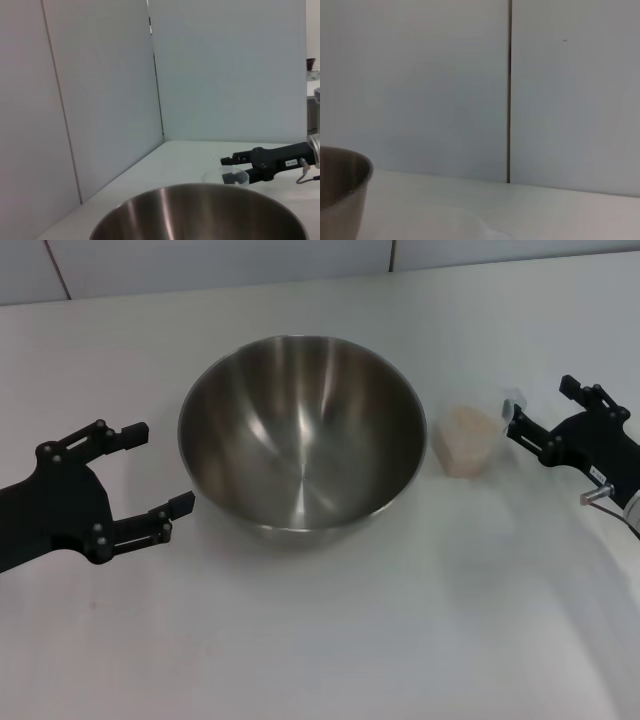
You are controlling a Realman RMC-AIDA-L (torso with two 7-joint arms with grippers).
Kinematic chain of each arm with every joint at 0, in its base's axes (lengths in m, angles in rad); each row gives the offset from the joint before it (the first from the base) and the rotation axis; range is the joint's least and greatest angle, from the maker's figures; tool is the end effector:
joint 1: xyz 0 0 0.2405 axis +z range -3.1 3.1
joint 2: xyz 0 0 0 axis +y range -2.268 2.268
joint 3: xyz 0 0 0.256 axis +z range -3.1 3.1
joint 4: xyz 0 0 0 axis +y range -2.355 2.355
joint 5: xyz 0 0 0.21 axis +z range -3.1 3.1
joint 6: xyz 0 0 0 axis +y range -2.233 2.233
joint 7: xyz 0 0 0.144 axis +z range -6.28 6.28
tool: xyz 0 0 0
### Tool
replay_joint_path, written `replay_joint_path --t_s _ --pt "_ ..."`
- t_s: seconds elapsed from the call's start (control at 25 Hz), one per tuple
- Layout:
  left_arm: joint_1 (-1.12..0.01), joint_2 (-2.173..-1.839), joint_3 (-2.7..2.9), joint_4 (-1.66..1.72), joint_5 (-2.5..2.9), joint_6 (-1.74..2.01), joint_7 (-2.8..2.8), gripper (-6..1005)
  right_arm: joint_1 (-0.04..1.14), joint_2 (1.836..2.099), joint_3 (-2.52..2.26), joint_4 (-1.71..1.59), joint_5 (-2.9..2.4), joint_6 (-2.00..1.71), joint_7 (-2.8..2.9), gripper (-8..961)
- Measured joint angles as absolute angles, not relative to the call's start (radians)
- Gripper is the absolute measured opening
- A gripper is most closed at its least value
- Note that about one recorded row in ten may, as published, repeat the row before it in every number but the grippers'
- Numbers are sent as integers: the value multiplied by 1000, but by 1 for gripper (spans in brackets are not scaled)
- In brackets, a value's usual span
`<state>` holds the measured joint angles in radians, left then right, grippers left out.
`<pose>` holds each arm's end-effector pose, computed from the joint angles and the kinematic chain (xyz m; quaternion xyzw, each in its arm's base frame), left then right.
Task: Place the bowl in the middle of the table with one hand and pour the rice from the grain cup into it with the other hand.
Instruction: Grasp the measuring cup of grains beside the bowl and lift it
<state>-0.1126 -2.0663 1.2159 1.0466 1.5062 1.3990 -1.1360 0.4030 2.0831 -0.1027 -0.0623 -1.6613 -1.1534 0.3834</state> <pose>-0.2635 0.2753 0.0134 -0.9390 -0.0592 -0.2472 0.2316 0.3654 0.2981 -0.0242 -0.7744 0.2574 0.2350 0.5281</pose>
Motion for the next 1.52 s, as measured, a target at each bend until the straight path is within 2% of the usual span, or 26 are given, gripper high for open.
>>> replay_joint_path --t_s 0.44,0.64,1.08,1.2,1.52 --pt "-115 -2066 1216 1046 1506 1399 -1138 860 435 2082 -120 -61 -1668 -1117 377 731" --pt "-115 -2066 1220 1050 1506 1399 -1140 860 443 2083 -114 -41 -1665 -1115 316 511" --pt "-127 -2065 1227 1054 1506 1399 -1154 859 440 2083 -109 -35 -1663 -1127 308 290" --pt "-127 -2065 1227 1054 1506 1399 -1154 859 440 2083 -109 -35 -1663 -1127 307 61" --pt "-128 -2065 1227 1054 1506 1395 -1155 860 435 2083 -93 -39 -1661 -1172 307 13"
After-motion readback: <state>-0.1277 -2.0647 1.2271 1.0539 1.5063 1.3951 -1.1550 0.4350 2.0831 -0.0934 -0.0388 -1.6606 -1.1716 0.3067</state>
